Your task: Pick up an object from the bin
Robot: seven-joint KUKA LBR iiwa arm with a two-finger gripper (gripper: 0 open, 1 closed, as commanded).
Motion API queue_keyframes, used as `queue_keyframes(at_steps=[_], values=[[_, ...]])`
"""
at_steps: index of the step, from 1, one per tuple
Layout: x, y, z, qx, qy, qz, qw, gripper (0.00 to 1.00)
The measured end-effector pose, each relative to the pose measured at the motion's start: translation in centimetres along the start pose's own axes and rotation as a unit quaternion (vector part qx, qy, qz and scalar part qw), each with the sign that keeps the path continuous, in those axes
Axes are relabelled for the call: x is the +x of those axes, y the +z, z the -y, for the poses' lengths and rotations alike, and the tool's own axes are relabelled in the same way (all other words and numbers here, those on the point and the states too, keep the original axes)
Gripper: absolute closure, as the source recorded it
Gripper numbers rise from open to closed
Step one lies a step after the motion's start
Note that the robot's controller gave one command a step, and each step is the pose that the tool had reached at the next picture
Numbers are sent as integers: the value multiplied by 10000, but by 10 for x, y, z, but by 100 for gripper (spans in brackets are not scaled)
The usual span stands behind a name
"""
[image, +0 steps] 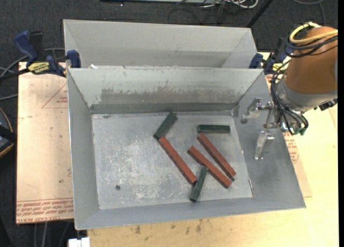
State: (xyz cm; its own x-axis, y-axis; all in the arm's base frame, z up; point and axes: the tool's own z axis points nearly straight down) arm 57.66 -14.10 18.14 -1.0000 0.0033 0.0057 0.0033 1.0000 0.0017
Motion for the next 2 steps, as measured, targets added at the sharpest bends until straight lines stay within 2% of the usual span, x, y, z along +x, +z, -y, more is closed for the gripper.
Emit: queue_keyframes(at_steps=[1,2], values=[[-2,-4,0,6,-14,35,10000,0],[-11,12,1,11,280,74,9996,0]])
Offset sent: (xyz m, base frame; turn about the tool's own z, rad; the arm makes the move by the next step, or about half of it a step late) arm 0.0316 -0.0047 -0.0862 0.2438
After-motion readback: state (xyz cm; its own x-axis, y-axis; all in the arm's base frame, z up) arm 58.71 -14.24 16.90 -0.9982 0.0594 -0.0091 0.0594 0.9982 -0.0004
